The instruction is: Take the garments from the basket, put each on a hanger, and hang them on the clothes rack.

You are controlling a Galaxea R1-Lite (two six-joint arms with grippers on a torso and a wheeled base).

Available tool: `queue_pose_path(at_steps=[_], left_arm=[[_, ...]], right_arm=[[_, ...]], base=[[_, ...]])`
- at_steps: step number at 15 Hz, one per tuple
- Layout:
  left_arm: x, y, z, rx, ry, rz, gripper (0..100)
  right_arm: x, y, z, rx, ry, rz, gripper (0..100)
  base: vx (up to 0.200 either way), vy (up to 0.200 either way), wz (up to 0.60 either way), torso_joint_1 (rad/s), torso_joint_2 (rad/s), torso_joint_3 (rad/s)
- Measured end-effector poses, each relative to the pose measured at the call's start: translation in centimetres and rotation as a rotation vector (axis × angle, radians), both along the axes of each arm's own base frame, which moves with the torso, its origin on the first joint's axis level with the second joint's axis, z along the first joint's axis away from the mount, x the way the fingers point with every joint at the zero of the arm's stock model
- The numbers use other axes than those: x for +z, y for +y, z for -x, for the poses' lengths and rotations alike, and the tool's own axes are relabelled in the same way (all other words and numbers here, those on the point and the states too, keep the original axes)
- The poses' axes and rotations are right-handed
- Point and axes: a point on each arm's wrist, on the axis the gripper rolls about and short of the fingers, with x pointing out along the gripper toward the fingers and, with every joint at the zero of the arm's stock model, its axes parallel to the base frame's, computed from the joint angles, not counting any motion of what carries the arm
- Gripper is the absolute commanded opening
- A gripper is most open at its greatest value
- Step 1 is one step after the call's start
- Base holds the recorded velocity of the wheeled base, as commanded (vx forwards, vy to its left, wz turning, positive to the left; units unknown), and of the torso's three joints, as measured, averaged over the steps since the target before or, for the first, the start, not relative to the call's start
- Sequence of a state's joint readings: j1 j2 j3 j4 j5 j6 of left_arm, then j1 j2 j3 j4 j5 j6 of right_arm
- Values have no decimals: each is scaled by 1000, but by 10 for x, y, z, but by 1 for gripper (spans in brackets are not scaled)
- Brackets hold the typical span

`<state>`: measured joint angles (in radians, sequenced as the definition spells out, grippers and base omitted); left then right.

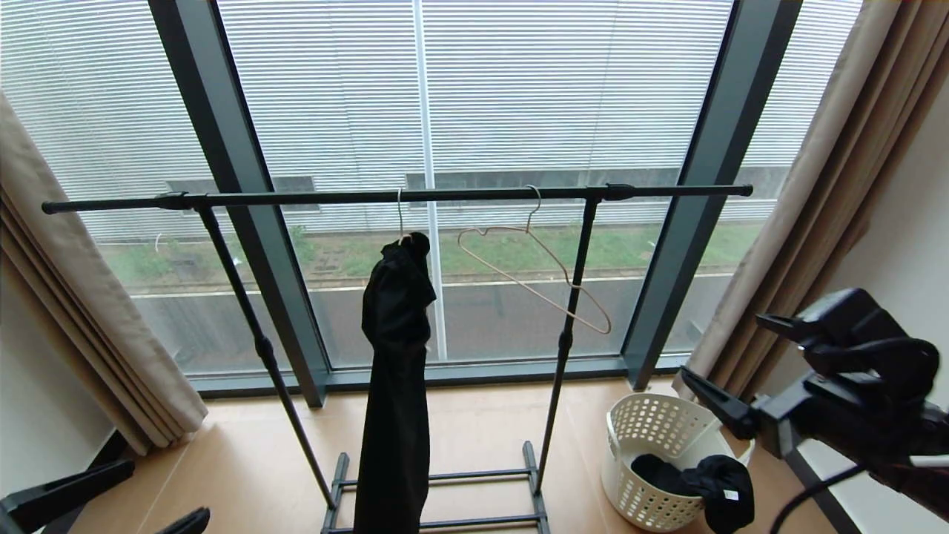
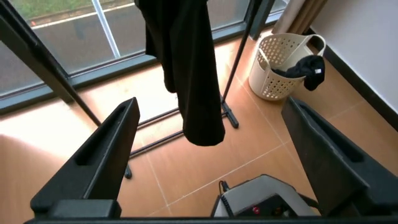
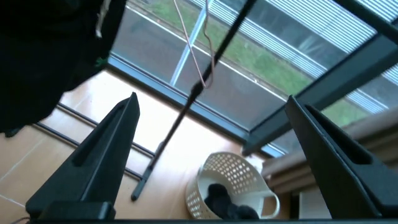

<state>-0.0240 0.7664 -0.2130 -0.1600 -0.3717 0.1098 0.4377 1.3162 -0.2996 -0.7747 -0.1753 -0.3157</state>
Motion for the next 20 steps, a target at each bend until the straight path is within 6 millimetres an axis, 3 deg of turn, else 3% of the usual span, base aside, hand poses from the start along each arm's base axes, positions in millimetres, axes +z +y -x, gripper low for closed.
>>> queue_pose_path(at_steps=[6, 10, 16, 20], left_arm=[[-38, 2, 64, 2, -12, 2, 100], [-48, 2, 83, 15, -103, 8, 100], [-51, 3, 92, 134, -190, 25, 100], [-52, 4, 94, 186, -211, 13, 100]], right_arm=[[-26, -51, 96, -175, 22, -45, 100], [-51, -75, 144, -357, -3, -57, 100], [-69, -79, 175, -591, -161, -115, 100], [-71, -75, 179, -425, -209, -162, 100]], base=[[0, 0, 0, 0, 0, 0], [0, 0, 0, 0, 0, 0], [0, 0, 0, 0, 0, 0], [0, 0, 0, 0, 0, 0]])
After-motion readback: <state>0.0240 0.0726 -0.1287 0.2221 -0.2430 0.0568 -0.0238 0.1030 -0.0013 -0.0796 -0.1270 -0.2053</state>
